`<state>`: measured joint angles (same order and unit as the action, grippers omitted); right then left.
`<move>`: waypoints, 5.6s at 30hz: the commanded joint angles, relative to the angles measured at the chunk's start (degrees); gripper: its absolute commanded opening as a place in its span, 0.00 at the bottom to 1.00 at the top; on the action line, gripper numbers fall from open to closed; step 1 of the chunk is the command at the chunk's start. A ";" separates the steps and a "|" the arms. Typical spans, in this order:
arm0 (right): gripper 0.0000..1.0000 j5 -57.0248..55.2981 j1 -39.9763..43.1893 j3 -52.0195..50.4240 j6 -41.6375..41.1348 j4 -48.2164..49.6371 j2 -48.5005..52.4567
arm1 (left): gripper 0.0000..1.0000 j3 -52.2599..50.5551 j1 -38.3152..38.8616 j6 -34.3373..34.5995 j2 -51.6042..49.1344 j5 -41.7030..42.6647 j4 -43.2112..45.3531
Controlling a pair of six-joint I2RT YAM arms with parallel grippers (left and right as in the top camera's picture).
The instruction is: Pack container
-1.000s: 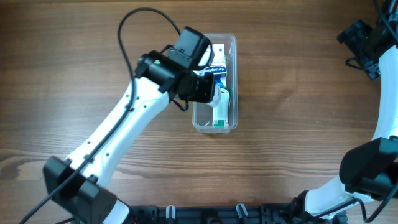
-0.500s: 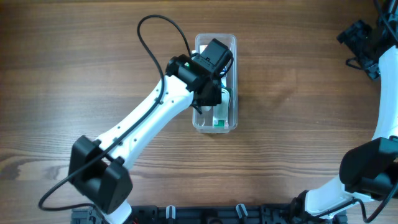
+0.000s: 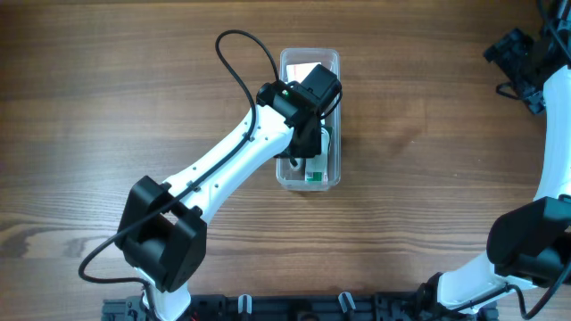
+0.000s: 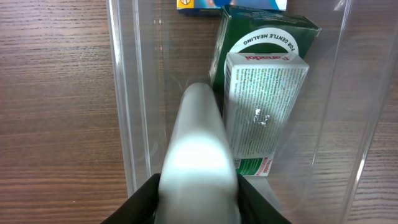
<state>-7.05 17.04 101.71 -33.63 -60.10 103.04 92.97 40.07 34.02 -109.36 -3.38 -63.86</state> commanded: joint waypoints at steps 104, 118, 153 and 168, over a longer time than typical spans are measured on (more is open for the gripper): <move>1.00 0.31 -0.42 -0.22 -0.94 0.11 0.37 | 1.00 -87.95 -31.41 -24.83 108.39 20.17 55.89; 1.00 0.31 -0.46 -0.22 -0.94 0.11 0.37 | 1.00 -92.65 -39.12 -24.83 109.24 20.17 60.98; 1.00 0.33 -5.77 -0.22 -1.03 0.09 -16.33 | 1.00 -92.65 -39.12 -24.81 109.20 20.26 61.07; 1.00 0.04 -11.08 -6.75 -1.07 0.57 -48.24 | 1.00 -92.65 -39.12 -24.81 109.20 20.26 61.07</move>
<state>-7.05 6.13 100.14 -33.87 -59.75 58.59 0.80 1.41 10.11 -0.78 17.26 -2.92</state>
